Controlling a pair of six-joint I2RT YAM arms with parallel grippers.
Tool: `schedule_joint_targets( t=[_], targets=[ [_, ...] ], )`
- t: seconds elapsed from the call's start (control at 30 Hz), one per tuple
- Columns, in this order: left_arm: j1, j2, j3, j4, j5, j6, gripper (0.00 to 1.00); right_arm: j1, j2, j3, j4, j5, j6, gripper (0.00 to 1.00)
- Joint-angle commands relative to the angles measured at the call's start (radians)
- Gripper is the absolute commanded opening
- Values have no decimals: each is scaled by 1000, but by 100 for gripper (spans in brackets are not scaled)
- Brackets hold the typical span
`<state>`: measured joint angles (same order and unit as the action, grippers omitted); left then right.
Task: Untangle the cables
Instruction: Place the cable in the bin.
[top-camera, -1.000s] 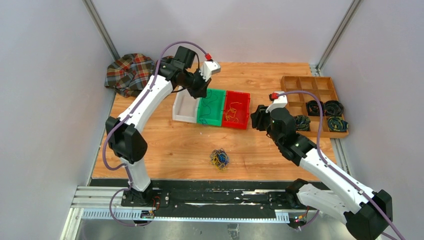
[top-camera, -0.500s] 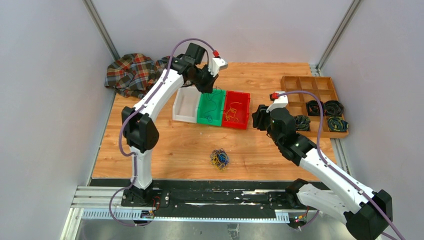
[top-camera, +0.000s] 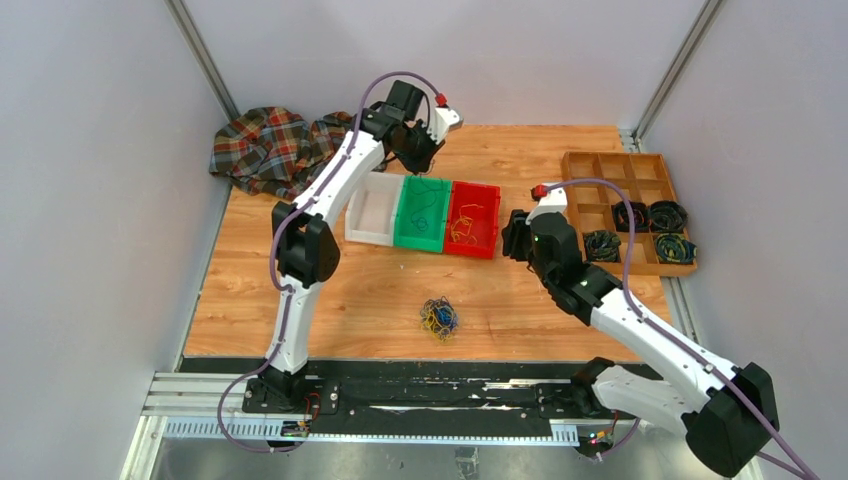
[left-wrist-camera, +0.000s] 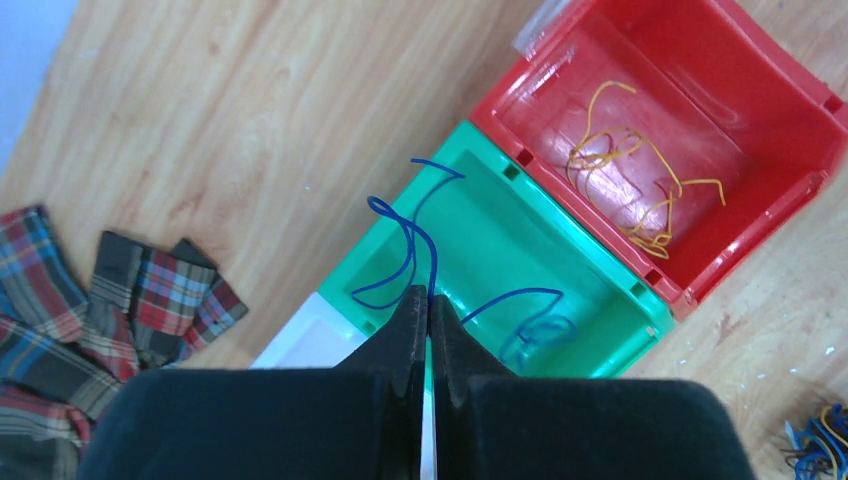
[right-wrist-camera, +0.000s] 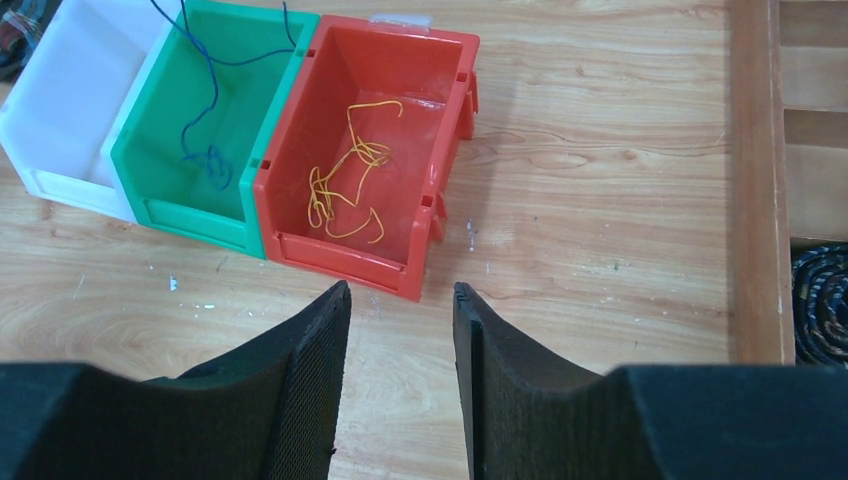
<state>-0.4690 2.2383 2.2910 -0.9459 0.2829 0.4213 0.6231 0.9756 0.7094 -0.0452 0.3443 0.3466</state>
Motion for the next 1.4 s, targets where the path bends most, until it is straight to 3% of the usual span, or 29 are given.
schedule_joint_targets(
  t=[0.0,0.1,0.27,0.7,0.73,0.93,1.07,1.37],
  targets=[
    [-8,16,68,24,-19,21,1,-11,32,21,39,8,-4,42],
    [-7,14,28,68,-41,22,1,-11,42,20,46,7,-4,42],
    [-8,-47,-200,228,-76,27,1,-11,37,10,48,8,-6,41],
    [-21,-169,-536,288,2,-7,1,-12,27,16,20,-16,-15,41],
    [-22,-171,-540,295,-4,-8,5,-12,24,12,23,-16,-13,41],
    [-20,-214,-429,201,6,-9,70,-12,6,5,22,-24,-6,43],
    [-20,-304,-434,116,87,1,99,-11,-9,0,11,-32,7,54],
    [-59,-574,-788,59,345,9,99,-5,-51,-43,-31,-108,47,61]
  ],
)
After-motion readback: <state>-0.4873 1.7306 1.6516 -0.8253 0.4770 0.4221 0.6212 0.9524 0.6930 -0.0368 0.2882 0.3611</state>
